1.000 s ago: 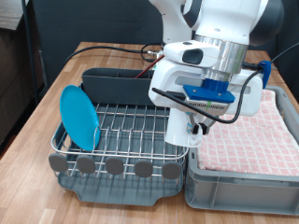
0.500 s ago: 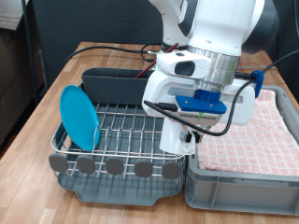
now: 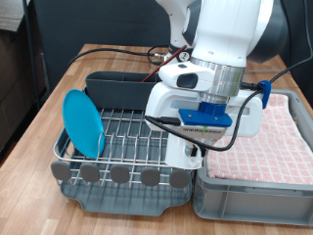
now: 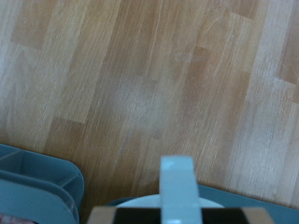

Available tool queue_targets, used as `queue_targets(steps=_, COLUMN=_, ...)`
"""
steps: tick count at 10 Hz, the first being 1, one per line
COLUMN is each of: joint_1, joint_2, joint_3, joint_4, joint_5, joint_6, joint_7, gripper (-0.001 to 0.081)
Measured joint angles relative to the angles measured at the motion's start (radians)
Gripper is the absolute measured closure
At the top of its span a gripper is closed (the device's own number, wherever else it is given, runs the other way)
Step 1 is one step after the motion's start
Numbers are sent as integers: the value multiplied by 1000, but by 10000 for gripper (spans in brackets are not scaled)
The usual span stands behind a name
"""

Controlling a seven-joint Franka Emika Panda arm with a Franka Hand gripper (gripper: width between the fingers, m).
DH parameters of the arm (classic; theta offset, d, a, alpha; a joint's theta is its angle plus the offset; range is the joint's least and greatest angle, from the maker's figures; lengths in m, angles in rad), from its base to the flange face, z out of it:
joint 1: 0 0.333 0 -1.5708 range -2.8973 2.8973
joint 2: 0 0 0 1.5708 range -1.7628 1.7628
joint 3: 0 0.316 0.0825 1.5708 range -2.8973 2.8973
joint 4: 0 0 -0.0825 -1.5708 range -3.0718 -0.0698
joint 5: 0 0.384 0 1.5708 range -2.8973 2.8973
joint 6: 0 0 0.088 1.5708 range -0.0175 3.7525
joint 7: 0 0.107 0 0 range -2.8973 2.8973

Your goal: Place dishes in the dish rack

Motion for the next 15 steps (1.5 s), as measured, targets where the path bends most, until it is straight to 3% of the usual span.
queue_targets(steps=7, joint_1=-48, joint_2=46, joint_3=43, joint_4=34, joint_5=20, joint_6=33, joint_7=-26, gripper=734)
queue_targets(steps=15, joint_1=-82, joint_2=130, joint_3=81, joint_4=134, joint_5=31, joint_6=-98, joint_7=-34, gripper=734)
